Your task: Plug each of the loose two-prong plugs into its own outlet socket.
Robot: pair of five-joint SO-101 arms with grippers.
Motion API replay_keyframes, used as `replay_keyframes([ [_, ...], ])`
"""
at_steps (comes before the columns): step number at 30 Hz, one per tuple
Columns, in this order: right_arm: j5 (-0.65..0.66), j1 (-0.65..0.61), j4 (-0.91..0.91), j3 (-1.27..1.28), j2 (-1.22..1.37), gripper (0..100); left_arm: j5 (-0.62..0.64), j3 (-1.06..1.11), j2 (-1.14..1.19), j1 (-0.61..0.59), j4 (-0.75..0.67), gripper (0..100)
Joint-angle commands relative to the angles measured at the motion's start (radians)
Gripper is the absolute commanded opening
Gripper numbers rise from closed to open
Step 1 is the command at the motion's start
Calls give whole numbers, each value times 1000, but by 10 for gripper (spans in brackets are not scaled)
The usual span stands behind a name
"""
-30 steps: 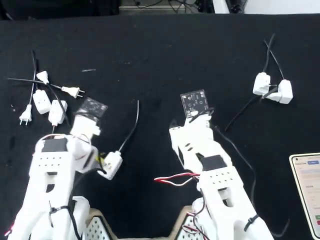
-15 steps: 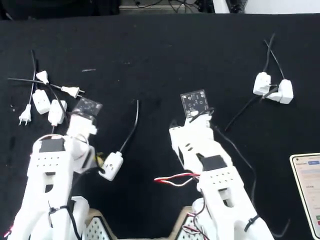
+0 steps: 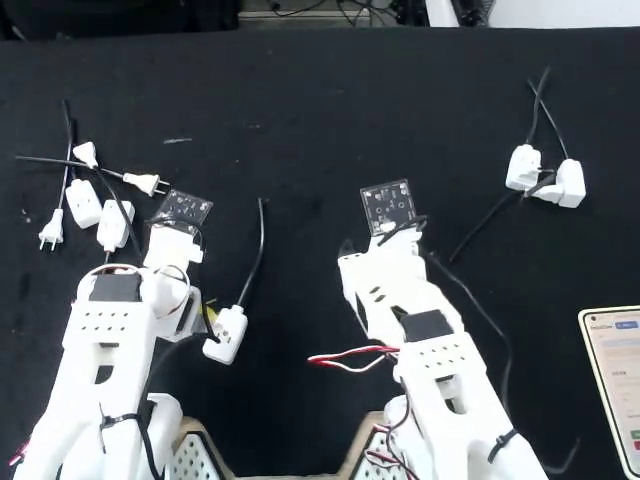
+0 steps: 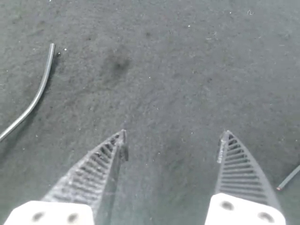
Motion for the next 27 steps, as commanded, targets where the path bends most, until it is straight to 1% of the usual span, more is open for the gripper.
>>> replay_keyframes([
  [1,0,-14,-26,-48,-35,296,8,-2,-3,5,6,281],
  [3,0,-14,-26,-48,-35,296,23,-21,-12,7,55,281],
  [6,0,-14,-26,-47,-35,296,78,-84,-8,13,118,281],
  [8,0,-14,-26,-47,-35,296,107,-99,-3,15,121,281],
  [11,0,-14,-26,-47,-35,296,118,-93,-2,15,120,282],
  [13,0,-14,-26,-47,-35,296,118,-61,-2,15,87,282],
  [16,0,-14,-26,-47,-35,296,120,28,-2,13,-17,282],
  [18,0,-14,-26,-45,-35,296,120,65,-2,13,-57,282],
  [27,0,-14,-26,-45,-35,296,110,87,-2,4,-68,282],
])
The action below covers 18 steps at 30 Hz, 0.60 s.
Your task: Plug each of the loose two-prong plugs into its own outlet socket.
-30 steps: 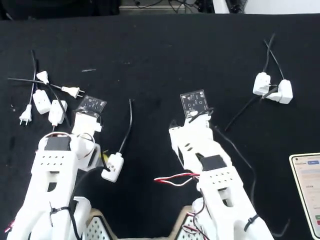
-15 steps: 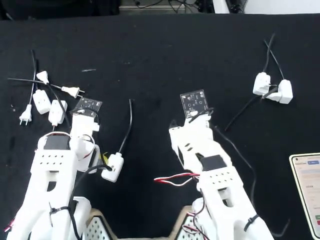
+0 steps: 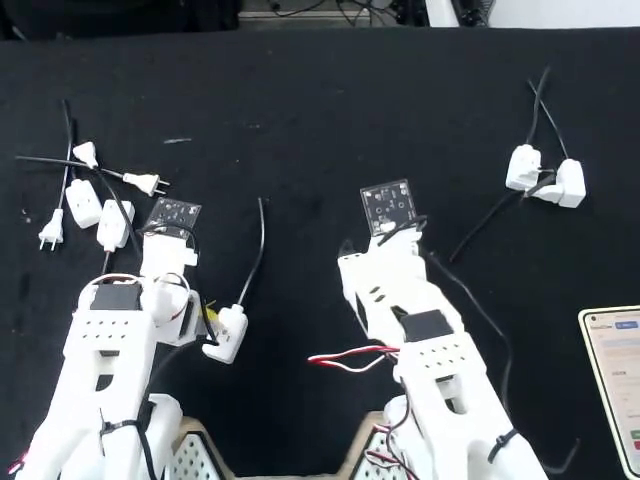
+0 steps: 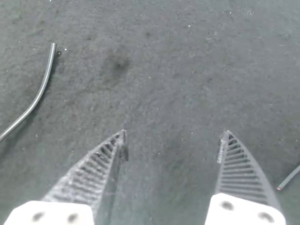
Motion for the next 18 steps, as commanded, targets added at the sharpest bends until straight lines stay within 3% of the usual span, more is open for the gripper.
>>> replay_keyframes([
  [1,0,-14,-26,-45,-35,296,-2,16,12,7,-14,282],
  [8,0,-14,-26,-45,-35,296,-2,27,12,7,-18,282],
  [12,0,-12,-26,-45,-35,296,-37,84,12,-10,-97,282],
  [18,0,-14,-26,-45,-35,296,-124,85,12,-189,-166,282],
])
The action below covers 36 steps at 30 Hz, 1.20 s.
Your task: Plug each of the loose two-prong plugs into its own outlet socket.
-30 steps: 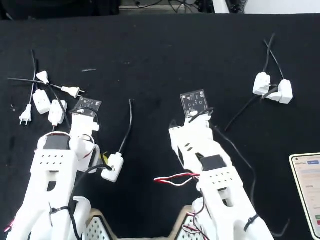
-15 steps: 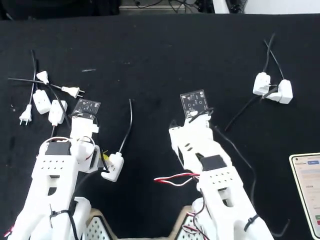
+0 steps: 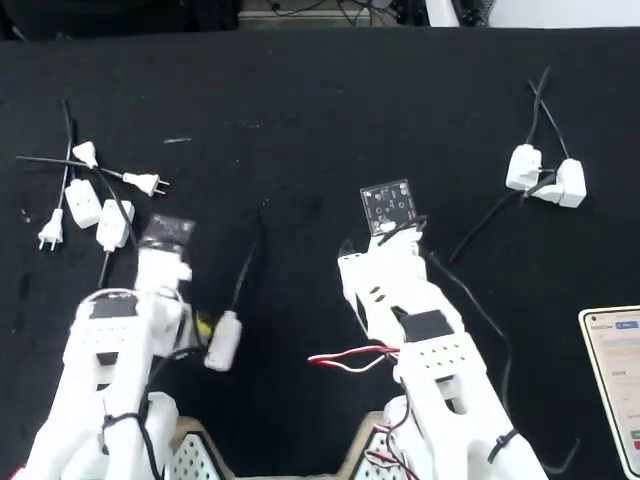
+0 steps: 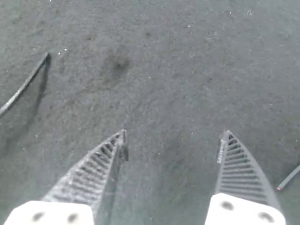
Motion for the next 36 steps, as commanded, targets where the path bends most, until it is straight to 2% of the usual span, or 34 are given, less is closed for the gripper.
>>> replay_keyframes([
  [1,0,-14,-26,-45,-35,296,-52,-41,-2,-111,-15,282],
  [5,0,-14,-26,-45,-35,296,-75,-111,-12,-203,-11,282],
  [8,0,-14,-26,-45,-35,296,-71,-225,-12,-208,118,282],
  [11,0,-12,-26,-47,-35,296,-68,-360,-12,-113,358,282],
  [13,0,-2,-26,-51,-35,296,-23,-421,-12,-21,480,282],
  [16,-9,63,-18,-74,-35,296,78,-443,-12,133,532,282],
  [21,-69,161,-25,-85,-35,296,152,-400,-3,344,483,284],
  [26,-77,166,-26,-85,-35,296,160,-266,-3,432,321,285],
  [30,-77,166,-26,-85,-35,296,140,-120,-3,387,141,285],
  [36,-78,164,-26,-85,-35,296,-5,-41,-6,194,92,282],
])
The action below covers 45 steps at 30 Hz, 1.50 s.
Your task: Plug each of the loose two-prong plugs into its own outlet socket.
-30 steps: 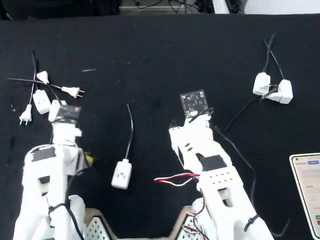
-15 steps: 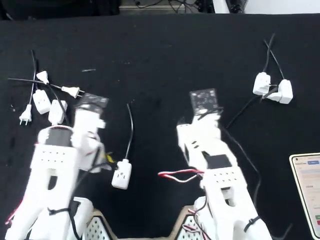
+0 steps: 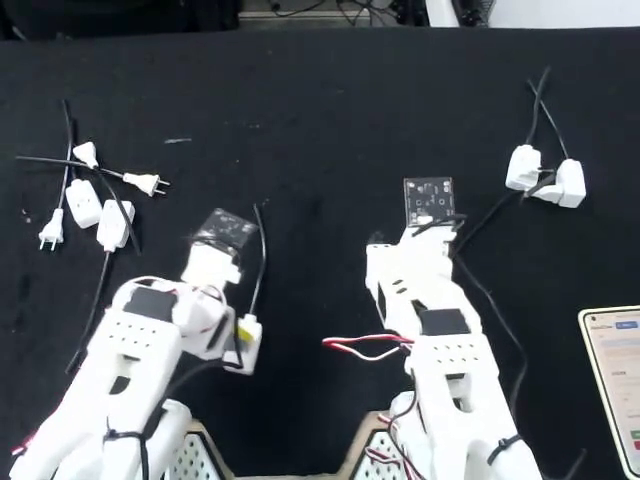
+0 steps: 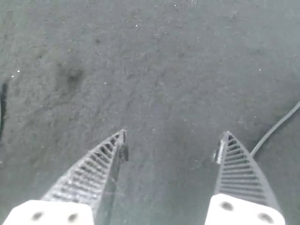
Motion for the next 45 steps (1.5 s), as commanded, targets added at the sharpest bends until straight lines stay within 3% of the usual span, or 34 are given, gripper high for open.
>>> replay_keyframes([
  [1,-11,14,-26,-79,-35,296,-69,44,6,-136,-32,282],
  [8,-14,12,-26,-79,-35,296,-163,39,8,-298,-48,282],
  [16,-11,-3,-26,-76,-35,296,-216,81,9,-449,-232,282],
  [28,-8,-54,-21,-70,-33,296,-213,45,0,-463,-219,282],
  [34,-8,-54,-21,-70,-33,296,-213,-131,5,-460,-26,282],
  [45,-8,-54,-21,-70,-33,296,-219,-133,11,-453,-52,282],
])
